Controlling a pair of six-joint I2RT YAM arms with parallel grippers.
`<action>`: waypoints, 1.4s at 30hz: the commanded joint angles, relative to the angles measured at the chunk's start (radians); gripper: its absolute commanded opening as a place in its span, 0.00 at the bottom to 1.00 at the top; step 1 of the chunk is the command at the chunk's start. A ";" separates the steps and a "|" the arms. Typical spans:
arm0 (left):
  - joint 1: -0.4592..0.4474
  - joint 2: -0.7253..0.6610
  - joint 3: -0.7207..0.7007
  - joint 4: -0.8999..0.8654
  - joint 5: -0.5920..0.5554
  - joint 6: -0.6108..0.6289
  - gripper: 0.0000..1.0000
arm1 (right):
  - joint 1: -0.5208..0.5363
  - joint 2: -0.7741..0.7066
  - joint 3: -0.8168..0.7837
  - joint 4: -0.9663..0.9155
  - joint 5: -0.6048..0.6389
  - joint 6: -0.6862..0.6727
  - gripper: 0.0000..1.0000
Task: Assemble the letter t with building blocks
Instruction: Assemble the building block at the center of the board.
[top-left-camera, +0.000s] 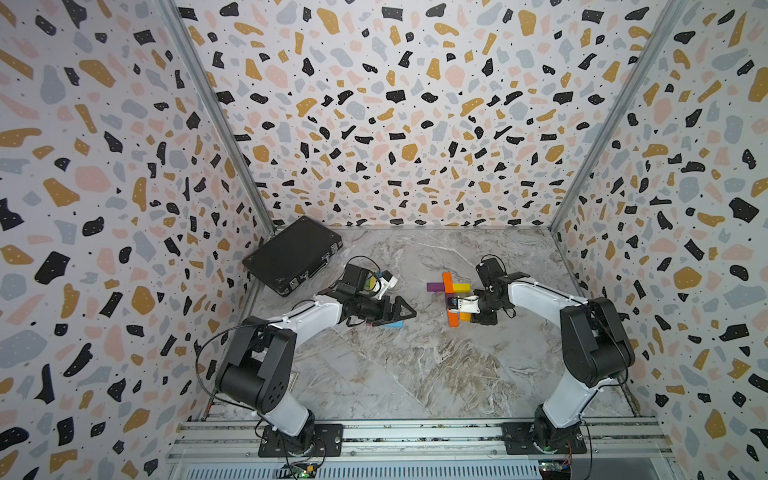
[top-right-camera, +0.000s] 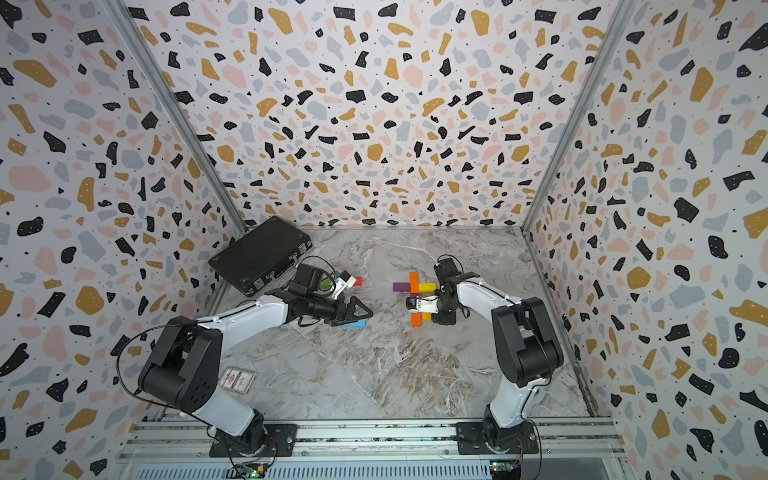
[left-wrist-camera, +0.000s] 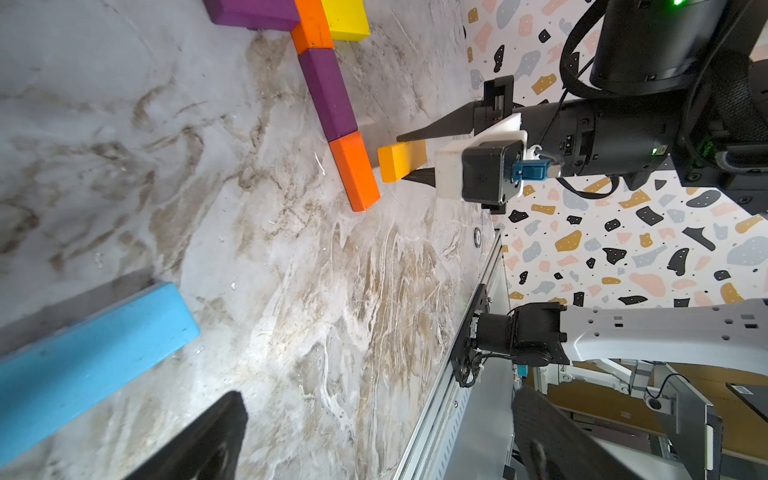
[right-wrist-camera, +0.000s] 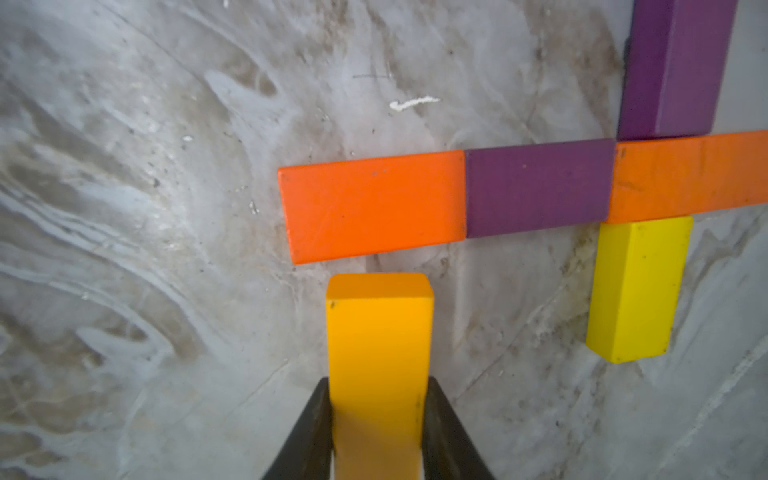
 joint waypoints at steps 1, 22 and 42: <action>0.008 0.001 0.031 0.003 0.000 0.021 0.99 | -0.002 -0.043 -0.010 -0.035 -0.020 -0.016 0.21; 0.010 0.003 0.026 0.014 0.004 0.018 0.99 | 0.004 -0.030 -0.030 -0.050 -0.009 -0.008 0.19; 0.014 0.012 0.025 0.021 0.003 0.016 1.00 | 0.022 0.016 -0.021 -0.054 0.015 -0.019 0.19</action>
